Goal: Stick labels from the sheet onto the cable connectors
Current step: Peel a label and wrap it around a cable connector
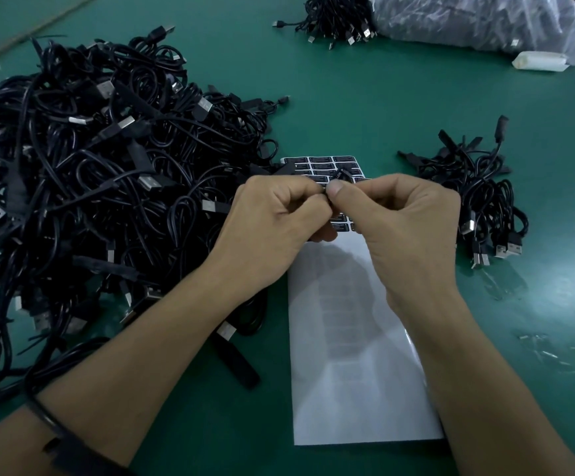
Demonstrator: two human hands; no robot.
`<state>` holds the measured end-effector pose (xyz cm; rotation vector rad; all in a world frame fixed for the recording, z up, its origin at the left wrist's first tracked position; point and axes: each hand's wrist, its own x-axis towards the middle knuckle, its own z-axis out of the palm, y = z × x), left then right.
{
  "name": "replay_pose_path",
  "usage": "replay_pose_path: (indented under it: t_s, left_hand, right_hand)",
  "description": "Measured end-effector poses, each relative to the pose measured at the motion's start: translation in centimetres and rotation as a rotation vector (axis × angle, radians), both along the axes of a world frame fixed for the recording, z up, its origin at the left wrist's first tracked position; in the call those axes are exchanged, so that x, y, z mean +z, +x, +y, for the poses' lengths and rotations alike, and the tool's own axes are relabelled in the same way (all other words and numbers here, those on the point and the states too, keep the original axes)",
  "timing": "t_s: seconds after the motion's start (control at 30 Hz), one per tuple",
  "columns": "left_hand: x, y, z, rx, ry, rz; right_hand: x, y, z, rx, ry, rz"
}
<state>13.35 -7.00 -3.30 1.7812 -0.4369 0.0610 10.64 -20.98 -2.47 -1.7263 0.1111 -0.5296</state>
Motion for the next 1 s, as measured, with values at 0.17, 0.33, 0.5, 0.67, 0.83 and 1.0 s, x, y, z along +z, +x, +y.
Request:
replay_pose_path:
  t_s: [0.17, 0.33, 0.5, 0.67, 0.83, 1.0]
  left_hand:
    - [0.0, 0.0, 0.0, -0.006, 0.010, -0.019]
    - [-0.1, 0.0, 0.0, -0.026, 0.022, -0.049]
    - [-0.3, 0.0, -0.1, -0.020, 0.023, -0.029]
    - [-0.6, 0.0, 0.0, -0.030, 0.064, -0.104]
    - [-0.4, -0.1, -0.1, -0.012, 0.036, -0.165]
    - [0.6, 0.0, 0.2, 0.126, -0.239, -0.222]
  right_hand:
    - [-0.2, 0.1, -0.4, 0.005, 0.046, 0.018]
    - [-0.2, 0.2, -0.2, 0.142, 0.141, 0.017]
    - [0.2, 0.1, 0.0, 0.173, 0.154, -0.031]
    - [0.3, 0.0, 0.0, 0.179, 0.075, -0.037]
    - [0.1, 0.0, 0.0, 0.114, 0.013, -0.036]
    - [0.1, -0.3, 0.9, 0.328, -0.097, 0.054]
